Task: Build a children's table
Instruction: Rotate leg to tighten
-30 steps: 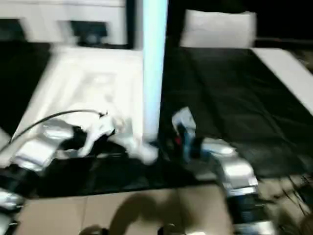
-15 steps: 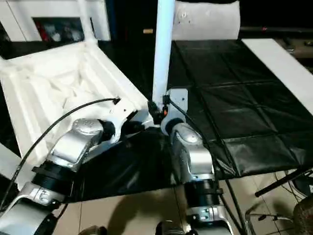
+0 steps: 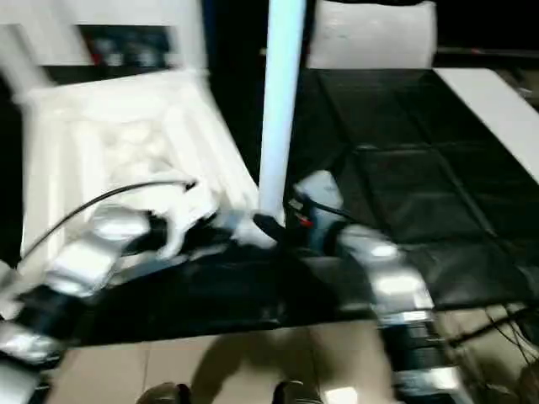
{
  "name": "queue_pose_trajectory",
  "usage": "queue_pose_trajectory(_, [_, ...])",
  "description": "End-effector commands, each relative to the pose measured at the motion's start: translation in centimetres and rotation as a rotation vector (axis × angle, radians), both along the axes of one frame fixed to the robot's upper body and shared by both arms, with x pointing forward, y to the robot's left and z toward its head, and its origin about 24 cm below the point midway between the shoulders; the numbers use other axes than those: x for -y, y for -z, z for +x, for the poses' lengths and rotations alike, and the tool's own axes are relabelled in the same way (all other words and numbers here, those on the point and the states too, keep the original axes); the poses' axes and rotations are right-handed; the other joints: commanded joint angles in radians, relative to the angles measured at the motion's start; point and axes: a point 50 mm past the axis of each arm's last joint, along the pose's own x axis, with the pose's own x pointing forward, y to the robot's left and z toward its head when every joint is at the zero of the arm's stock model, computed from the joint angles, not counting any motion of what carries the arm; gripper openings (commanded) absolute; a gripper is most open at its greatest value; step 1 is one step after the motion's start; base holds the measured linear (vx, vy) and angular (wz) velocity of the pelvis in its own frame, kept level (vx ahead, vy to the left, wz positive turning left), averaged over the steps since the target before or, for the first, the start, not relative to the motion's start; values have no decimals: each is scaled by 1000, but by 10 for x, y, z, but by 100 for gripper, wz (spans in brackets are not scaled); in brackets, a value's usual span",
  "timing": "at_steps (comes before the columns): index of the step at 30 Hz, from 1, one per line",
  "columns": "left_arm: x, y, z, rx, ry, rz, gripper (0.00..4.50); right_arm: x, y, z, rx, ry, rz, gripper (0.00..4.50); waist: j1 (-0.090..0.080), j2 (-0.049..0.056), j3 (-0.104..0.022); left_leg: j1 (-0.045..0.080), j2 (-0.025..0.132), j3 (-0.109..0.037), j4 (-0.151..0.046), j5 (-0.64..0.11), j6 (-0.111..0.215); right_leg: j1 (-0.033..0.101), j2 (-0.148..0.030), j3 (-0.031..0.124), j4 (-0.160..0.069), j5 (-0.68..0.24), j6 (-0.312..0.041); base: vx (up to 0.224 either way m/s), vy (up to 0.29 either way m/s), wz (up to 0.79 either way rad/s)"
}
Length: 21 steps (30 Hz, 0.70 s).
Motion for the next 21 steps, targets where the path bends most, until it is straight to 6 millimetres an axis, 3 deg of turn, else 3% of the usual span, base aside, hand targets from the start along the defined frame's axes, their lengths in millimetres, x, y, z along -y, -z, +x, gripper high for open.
queue_pose_trajectory(1, [8, -4, -5, -5, 138, -18, 0, 1, -5, -5, 12, -122, 11, 369, -2, 9, -68, 14, 28, 5, -56, -102, 80, 60, -57, 33, -54, -6, -261, 0, 0, 0])
queue_pose_trajectory(7, [-3, -10, -11, -54, 320, 2, 0, 8, -6, -17, -52, -433, -17, 353, 2, 2, -70, 10, 29, 5, -51, -94, 108, 61, -60, 29, -49, 5, -287, 0, 0, 0])
queue_pose_trajectory(15, [-1, -9, -15, -76, 428, 34, 0, 2, -10, -14, -100, -558, 8, 294, 25, 3, -70, 15, 34, 8, -50, -102, 84, 55, -62, 31, -48, -43, -282, 0, 0, 0])
queue_pose_trajectory(16, [-1, -9, -16, -78, 433, 34, 0, 1, -11, -14, -105, -570, 12, 281, 26, -3, -71, 13, 33, 8, -51, -97, 85, 57, -63, 30, -48, -38, -281, 0, 0, 0])
queue_pose_trajectory(18, [0, -8, -16, -78, 439, 38, 0, 0, -10, -15, -119, -597, 11, 281, 27, 1, -71, 12, 33, 7, -50, -92, 85, 56, -63, 30, -46, -31, -280, 0, 0, 0])
queue_pose_trajectory(21, [-1, -6, -15, -77, 446, 44, 0, 0, -9, -17, -147, -641, 8, 257, 27, -2, -71, 9, 31, 7, -49, -93, 89, 58, -63, 29, -47, -38, -277, 0, 0, 0])
